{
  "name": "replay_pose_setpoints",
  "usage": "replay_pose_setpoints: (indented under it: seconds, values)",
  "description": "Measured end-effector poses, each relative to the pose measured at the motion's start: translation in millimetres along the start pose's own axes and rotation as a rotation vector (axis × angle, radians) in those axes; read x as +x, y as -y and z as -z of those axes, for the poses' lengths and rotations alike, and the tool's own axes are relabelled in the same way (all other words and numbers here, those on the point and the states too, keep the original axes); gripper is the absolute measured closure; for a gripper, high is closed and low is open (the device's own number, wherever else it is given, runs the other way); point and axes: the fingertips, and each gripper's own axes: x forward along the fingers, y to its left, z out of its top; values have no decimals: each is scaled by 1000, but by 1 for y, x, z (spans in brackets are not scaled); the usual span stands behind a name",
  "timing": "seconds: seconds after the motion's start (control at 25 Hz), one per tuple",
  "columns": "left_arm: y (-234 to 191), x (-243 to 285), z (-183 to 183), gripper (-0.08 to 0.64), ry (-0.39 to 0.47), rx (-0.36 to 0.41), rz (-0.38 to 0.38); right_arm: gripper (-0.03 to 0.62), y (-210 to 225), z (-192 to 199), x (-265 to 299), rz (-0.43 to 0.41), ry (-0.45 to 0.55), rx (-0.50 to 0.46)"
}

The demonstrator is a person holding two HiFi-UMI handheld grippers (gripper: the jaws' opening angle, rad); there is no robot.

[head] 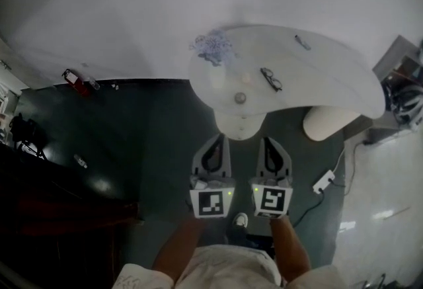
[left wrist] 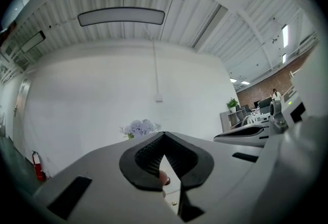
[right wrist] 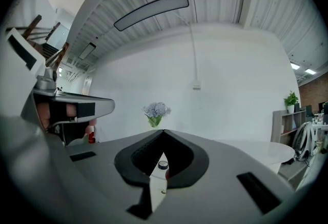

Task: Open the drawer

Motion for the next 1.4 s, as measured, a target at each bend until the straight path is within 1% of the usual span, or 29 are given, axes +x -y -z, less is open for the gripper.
replay_pose_setpoints:
  seconds: [0.04, 0.2, 0.24, 0.28, 0.32, 0.36, 0.44, 0.48, 0.52, 0.64, 0.72, 0.88, 1.0, 1.16, 1.28, 1.4]
  values:
    - [-6, 5, 6, 558, -2, 38, 14, 589, -3, 6, 8, 6, -4, -5]
    - [-27, 26, 42, 557, -39, 116, 61, 589, -14, 34, 39, 26, -21, -13]
    - [-32, 30, 54, 558, -54, 135, 75, 589, -17, 42, 47, 27, -19, -21]
    - [-36, 33, 68, 558, -74, 137, 83, 589, -21, 51, 54, 27, -20, -29]
    - [-41, 36, 83, 558, -89, 115, 80, 589, -24, 62, 62, 27, -27, -34]
    - [-45, 39, 98, 558, -91, 62, 64, 589, -26, 74, 69, 30, -37, -34]
    - [-47, 47, 125, 558, -73, -80, 27, 589, -28, 97, 83, 38, -50, -28]
    - [-46, 48, 138, 558, -76, -116, 27, 589, -30, 109, 88, 38, -54, -29]
    - [-45, 48, 152, 558, -86, -131, 32, 589, -33, 122, 93, 36, -58, -30]
    - [-46, 47, 192, 558, -113, -135, 50, 589, -45, 164, 106, 38, -89, -11]
    - [-47, 49, 217, 558, -122, -139, 54, 589, -48, 188, 116, 42, -100, -15]
    - [-48, 46, 263, 558, -153, -152, 46, 589, -53, 225, 126, 48, -99, -7]
    - [-45, 45, 293, 558, -163, -143, 49, 589, -57, 253, 130, 42, -115, -12]
    - [-38, 48, 323, 558, -154, -145, 56, 589, -57, 282, 140, 45, -117, -18]
    - [-32, 50, 340, 558, -145, -149, 62, 589, -56, 296, 142, 60, -121, 2]
    - [-30, 50, 353, 558, -148, -163, 53, 589, -57, 309, 143, 59, -129, 8]
